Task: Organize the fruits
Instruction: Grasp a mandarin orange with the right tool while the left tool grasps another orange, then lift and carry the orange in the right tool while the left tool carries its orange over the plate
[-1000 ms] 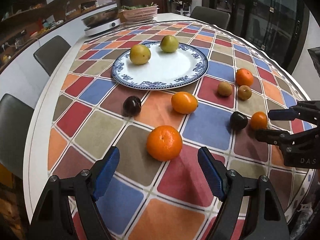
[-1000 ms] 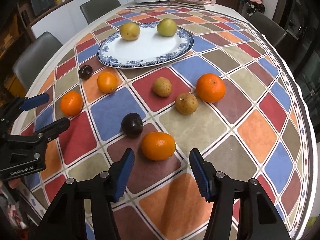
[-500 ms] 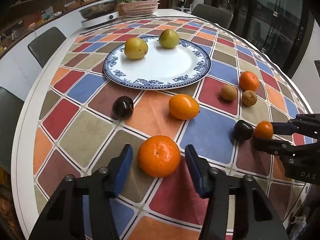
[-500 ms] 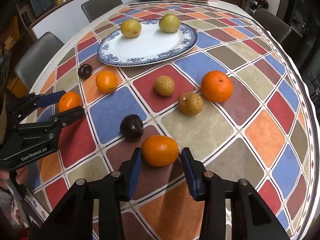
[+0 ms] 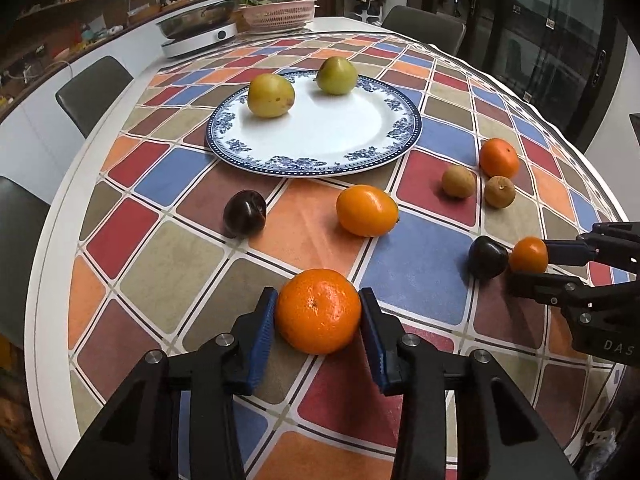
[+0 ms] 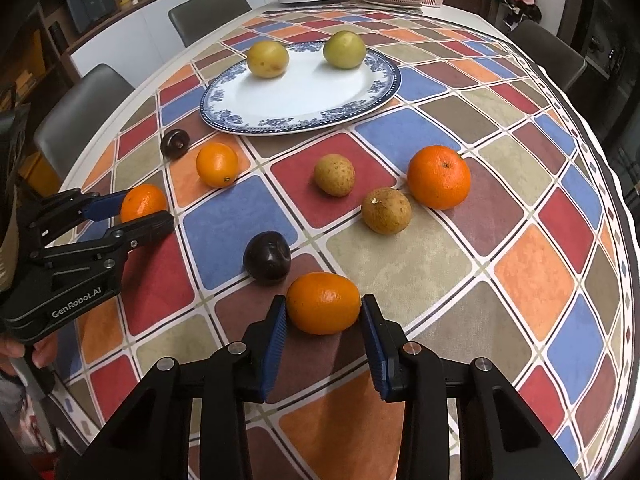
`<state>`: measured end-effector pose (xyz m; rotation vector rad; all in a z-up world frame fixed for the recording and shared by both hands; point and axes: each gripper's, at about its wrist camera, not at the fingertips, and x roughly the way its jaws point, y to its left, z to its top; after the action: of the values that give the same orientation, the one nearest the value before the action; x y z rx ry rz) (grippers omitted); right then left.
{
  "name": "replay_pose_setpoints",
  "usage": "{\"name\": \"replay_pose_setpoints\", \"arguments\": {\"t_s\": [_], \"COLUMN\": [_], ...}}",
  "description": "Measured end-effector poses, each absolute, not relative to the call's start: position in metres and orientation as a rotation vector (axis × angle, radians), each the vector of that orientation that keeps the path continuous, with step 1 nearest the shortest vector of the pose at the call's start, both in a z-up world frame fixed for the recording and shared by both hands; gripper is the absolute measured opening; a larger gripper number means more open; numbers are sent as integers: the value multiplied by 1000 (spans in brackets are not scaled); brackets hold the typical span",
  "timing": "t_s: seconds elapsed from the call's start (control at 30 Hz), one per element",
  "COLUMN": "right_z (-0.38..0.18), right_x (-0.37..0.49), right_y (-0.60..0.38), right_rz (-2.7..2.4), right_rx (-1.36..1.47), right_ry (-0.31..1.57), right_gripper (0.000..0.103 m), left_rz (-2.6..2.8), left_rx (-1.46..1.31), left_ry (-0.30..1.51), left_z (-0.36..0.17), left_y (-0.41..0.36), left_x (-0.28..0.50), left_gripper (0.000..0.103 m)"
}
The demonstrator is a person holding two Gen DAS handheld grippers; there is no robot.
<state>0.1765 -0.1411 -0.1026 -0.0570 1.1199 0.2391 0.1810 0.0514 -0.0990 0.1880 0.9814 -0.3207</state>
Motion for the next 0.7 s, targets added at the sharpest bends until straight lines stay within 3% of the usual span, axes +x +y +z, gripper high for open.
{"name": "replay_pose_setpoints", "arguments": {"t_s": [0.7], "right_z": [-80], "right_x": [170], "right_y": [-148], "right_rz": [284], "right_rx": [-32], "right_ry": [1038], "right_gripper": [37], "left_rz": [-291], "left_rx": [124], "left_ry": [926], "left_z": [-65], "left_y": [50], "left_x": [159], "left_gripper": [40]}}
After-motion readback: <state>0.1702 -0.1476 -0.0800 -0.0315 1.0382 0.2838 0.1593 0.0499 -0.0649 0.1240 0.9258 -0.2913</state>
